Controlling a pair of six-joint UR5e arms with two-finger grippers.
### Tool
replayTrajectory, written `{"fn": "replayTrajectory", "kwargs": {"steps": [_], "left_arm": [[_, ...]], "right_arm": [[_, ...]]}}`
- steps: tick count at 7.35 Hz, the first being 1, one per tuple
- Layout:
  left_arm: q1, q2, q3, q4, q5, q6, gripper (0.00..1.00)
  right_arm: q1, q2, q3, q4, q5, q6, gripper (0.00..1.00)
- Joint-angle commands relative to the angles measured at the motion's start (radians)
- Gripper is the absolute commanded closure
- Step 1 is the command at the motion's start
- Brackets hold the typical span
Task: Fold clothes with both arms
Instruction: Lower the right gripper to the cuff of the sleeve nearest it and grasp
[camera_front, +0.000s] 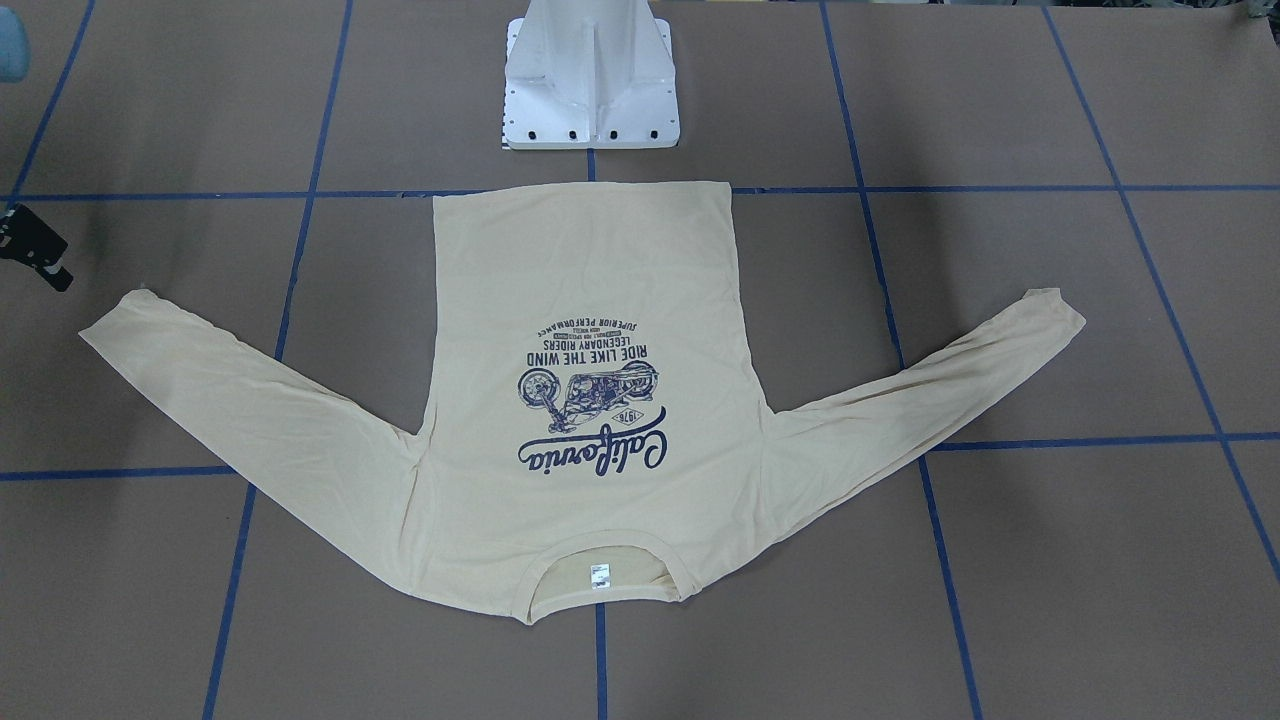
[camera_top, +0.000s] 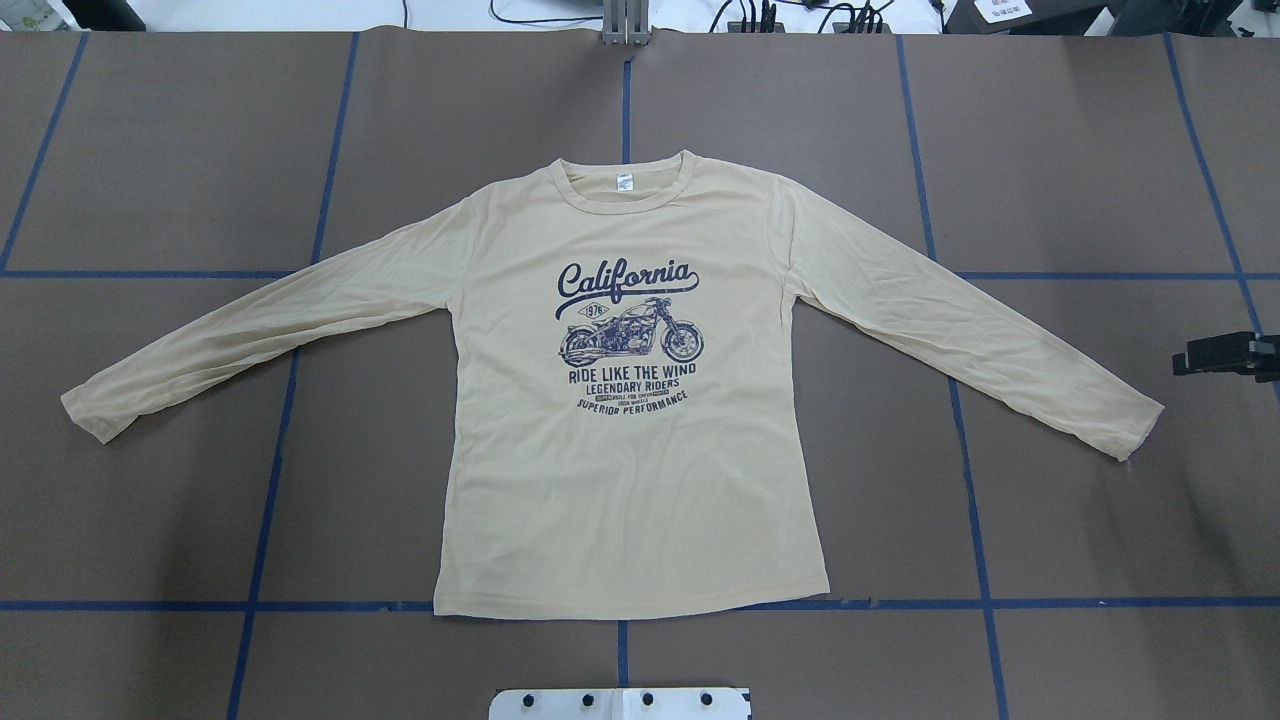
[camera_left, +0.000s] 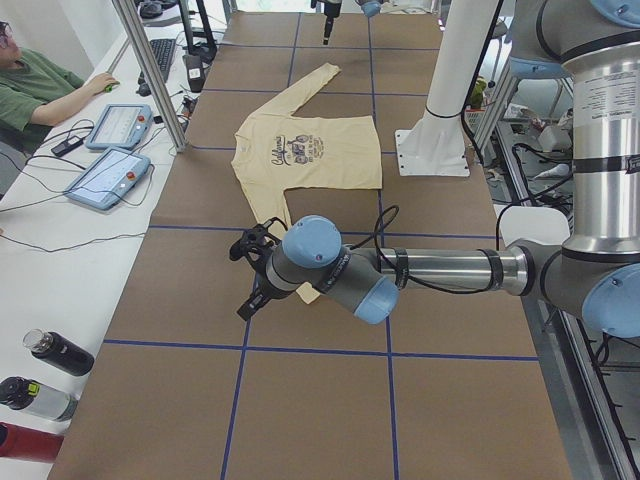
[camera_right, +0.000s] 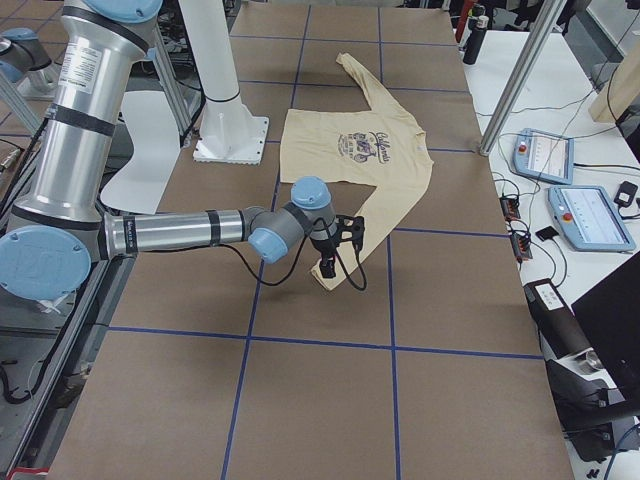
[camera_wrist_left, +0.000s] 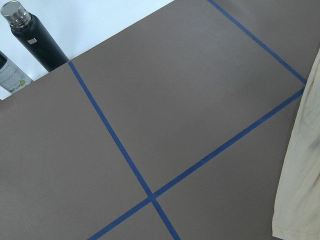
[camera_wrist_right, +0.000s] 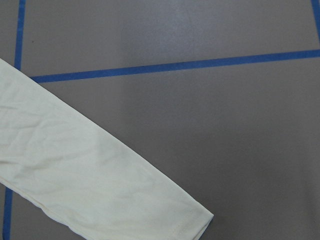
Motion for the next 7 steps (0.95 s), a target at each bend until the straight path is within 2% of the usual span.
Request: {"fn": "replayTrajectory", "kwargs": {"steps": [1,2,3,4,5,7], "left_arm": [[0.0,0.004,0.002,-0.001,0.001,0.0,0.0],[0.0,0.005,0.0,-0.001,0.0,0.0,0.0],[0.0,0.007,0.002,-0.001,0.001,0.0,0.0],[0.0,0.008,0.0,-0.001,0.001,0.0,0.0],[0.0,0.008,0.0,-0.001,0.001,0.0,0.0],[0.0,0.008,0.0,-0.001,0.001,0.0,0.0]], "right_arm": [[-0.11,0.008,-0.087,0.177,-0.147,0.085,0.0],[-0.114,0.025,-0.147,0.24,-0.158,0.085,0.01],[-0.114,0.037,-0.234,0.303,-0.158,0.075,0.19],[-0.112,0.062,-0.279,0.36,-0.16,0.085,0.34],[-0.114,0.063,-0.283,0.361,-0.16,0.085,0.46],[-0.126,0.062,-0.293,0.359,-0.16,0.085,0.51]]}}
